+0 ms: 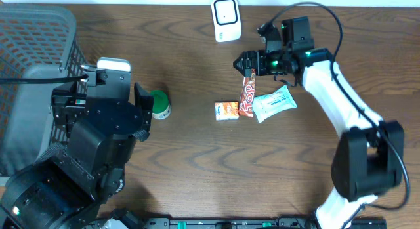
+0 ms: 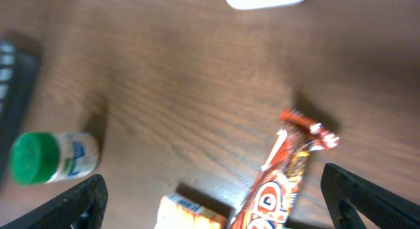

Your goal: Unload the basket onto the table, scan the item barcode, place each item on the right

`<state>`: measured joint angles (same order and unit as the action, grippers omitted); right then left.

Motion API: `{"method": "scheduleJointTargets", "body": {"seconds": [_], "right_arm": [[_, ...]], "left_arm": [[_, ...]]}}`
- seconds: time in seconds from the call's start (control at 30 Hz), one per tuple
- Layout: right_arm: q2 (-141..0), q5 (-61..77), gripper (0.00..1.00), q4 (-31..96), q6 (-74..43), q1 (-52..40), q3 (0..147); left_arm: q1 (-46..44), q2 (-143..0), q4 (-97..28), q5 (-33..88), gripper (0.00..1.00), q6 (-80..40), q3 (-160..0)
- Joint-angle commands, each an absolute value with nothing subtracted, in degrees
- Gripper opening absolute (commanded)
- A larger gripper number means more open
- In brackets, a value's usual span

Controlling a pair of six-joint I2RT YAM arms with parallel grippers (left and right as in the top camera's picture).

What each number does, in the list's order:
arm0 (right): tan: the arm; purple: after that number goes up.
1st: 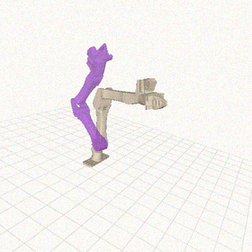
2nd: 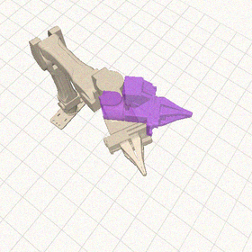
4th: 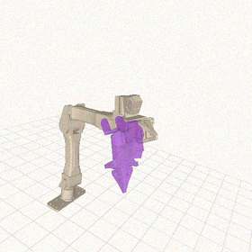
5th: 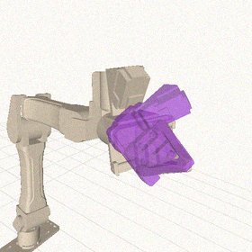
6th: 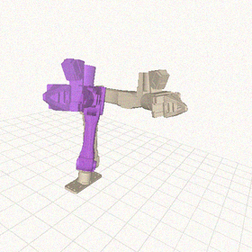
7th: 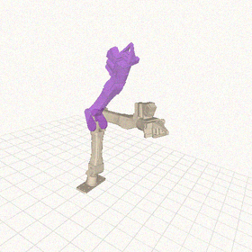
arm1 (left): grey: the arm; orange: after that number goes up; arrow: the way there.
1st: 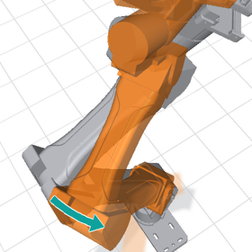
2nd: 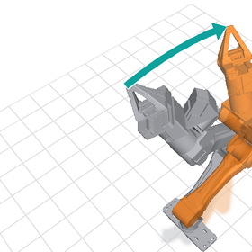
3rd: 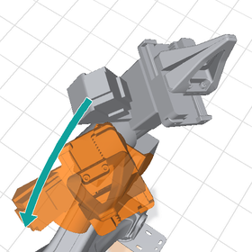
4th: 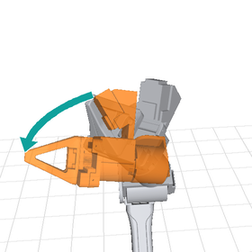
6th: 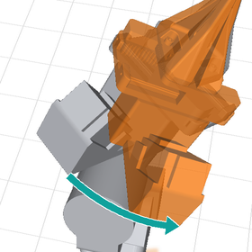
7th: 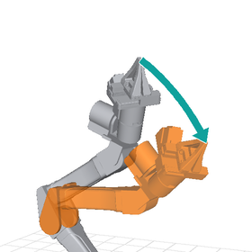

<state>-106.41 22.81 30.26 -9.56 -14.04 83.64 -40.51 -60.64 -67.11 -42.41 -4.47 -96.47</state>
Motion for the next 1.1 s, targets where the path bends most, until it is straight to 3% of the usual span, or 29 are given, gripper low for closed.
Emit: {"method": "scheduleJointTargets", "body": {"seconds": [0.0,0.47,0.77,1.07], "right_arm": [[-104.75,10.13,0.99,32.18,-12.97,-15.99,84.23],[-110.39,4.14,0.95,31.31,-18.44,-17.10,84.68],[-117.27,4.08,0.92,21.58,-18.20,-17.76,84.71],[-121.97,5.56,0.89,18.31,-6.31,-17.61,84.71]], "left_arm": [[-40.32,-60.66,-67.26,-43.55,0.98,-4.19,-96.82],[-40.32,-60.66,-67.26,-43.55,0.98,-4.19,-96.82],[-40.32,-60.66,-67.26,-43.55,0.98,-4.19,-96.82],[-40.32,-60.66,-67.26,-43.55,0.98,-4.19,-96.82]]}}
